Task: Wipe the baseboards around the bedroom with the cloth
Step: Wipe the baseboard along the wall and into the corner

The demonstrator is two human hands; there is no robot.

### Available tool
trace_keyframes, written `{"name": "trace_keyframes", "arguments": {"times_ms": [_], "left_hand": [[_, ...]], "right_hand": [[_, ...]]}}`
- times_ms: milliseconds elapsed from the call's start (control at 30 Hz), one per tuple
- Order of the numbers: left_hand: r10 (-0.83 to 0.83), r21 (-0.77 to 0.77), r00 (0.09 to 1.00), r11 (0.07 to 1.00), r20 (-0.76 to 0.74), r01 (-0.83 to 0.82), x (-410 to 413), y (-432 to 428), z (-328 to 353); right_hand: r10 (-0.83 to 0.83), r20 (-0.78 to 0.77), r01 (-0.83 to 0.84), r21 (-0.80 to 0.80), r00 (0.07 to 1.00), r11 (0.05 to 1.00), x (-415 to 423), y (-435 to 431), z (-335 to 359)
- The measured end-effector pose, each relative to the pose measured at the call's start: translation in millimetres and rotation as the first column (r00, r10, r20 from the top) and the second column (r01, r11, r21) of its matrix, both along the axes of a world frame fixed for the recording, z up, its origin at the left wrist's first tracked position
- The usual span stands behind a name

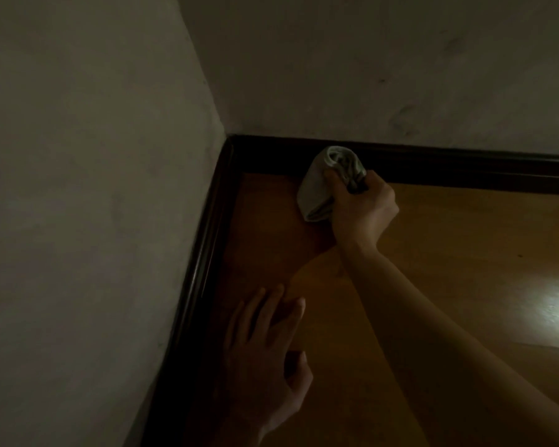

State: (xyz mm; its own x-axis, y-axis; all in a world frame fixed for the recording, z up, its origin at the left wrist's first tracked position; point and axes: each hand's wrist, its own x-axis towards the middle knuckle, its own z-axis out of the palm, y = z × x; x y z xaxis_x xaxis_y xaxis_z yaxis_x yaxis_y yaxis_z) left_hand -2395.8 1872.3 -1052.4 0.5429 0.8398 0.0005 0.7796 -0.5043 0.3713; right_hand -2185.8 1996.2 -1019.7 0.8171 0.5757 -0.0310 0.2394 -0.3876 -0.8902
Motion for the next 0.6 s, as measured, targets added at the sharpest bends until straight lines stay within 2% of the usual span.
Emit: {"name": "trace_keyframes", "arguments": {"times_ms": [133,333,433,600], "left_hand": [[-0.006,-0.017,1.000,1.000,0.007,0.006,0.0,1.1,-0.8],[-0.001,-0.037,0.999,0.999,0.039,0.003,-0.6,1.3,-0.5],[-0.005,-0.027,0.999,1.000,0.046,0.006,-1.5,1.1,0.0],[-0.015,0.026,0.996,1.000,0.092,0.013,-1.7,0.1,-2.9]], "right_hand": [[0.061,0.001,-0.061,-0.008,0.998,0.998,-28.7,19.8,0.9],[0.149,-0.095,-0.153,-0.039,0.984,0.987,-68.2,44.9,6.3],[0.156,-0.057,-0.158,-0.042,0.986,0.986,-47.7,31.9,6.1],[0.074,-0.003,-0.074,-0.073,0.997,0.995,23.2,-14.4,12.7]]}}
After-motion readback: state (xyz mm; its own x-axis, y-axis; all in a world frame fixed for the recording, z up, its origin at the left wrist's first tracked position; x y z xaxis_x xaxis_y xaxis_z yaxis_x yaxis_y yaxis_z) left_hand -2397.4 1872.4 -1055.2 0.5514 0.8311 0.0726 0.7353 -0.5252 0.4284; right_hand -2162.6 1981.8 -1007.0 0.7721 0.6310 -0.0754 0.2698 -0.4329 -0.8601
